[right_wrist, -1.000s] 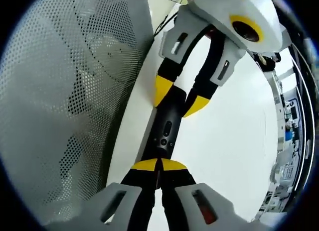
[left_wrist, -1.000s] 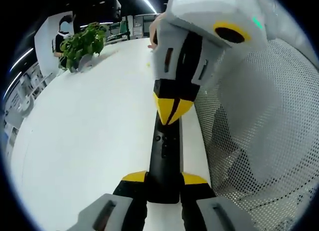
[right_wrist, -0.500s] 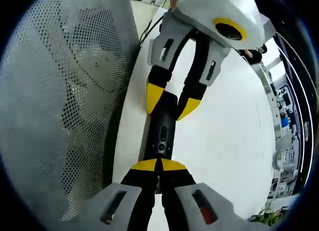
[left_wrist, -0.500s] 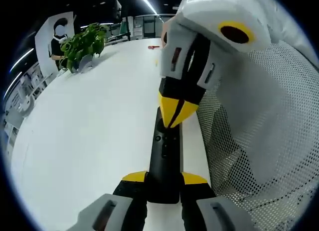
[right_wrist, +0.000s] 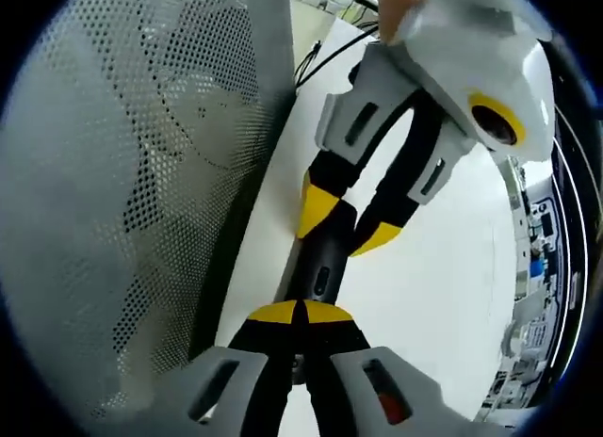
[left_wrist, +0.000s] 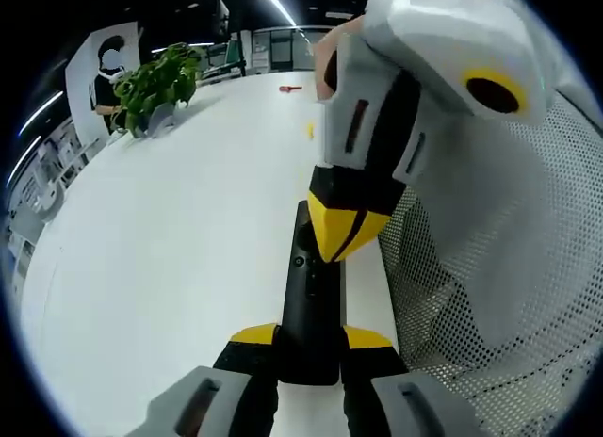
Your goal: Press the specified remote control buttons in sequence, fully releasing each button before pressing the next.
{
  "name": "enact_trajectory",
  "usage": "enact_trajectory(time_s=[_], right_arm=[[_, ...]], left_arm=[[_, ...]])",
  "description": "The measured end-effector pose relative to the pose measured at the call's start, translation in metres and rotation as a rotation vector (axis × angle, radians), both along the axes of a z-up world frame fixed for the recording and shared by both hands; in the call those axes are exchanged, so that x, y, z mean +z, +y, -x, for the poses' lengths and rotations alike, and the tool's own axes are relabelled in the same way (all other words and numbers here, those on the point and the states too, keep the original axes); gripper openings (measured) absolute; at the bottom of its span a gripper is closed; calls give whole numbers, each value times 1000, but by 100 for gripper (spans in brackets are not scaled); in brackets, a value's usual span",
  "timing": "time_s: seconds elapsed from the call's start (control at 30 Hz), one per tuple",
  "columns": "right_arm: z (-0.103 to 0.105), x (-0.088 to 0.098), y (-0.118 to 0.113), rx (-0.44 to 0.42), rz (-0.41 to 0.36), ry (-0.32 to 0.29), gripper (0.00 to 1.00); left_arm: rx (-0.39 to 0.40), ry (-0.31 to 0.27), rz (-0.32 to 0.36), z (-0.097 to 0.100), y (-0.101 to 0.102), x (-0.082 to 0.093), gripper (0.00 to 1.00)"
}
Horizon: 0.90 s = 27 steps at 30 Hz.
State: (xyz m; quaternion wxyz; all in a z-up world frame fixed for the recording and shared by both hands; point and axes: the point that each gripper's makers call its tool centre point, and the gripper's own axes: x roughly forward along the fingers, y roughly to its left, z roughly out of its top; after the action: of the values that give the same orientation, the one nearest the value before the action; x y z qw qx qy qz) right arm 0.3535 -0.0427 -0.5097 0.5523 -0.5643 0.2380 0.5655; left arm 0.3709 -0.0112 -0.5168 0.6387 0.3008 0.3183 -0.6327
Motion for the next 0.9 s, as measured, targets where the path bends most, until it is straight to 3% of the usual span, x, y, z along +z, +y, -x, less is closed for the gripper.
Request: enact_trajectory(time_s=[0.13, 0.5, 0.77, 0.9], right_arm=[[2, -2, 0, 93, 58, -60, 0], [-1, -3, 1, 1, 74, 17, 0], [-1, -2, 0, -94, -40, 94, 0], [-4, 0, -2, -72, -43, 149, 0]], left_arm=[[0, 1, -1, 0, 0, 0, 24], [0, 5, -12, -1, 0, -1, 24], [0, 4, -3, -1, 0, -2, 24], [-14, -5, -18, 0, 0, -2, 24]])
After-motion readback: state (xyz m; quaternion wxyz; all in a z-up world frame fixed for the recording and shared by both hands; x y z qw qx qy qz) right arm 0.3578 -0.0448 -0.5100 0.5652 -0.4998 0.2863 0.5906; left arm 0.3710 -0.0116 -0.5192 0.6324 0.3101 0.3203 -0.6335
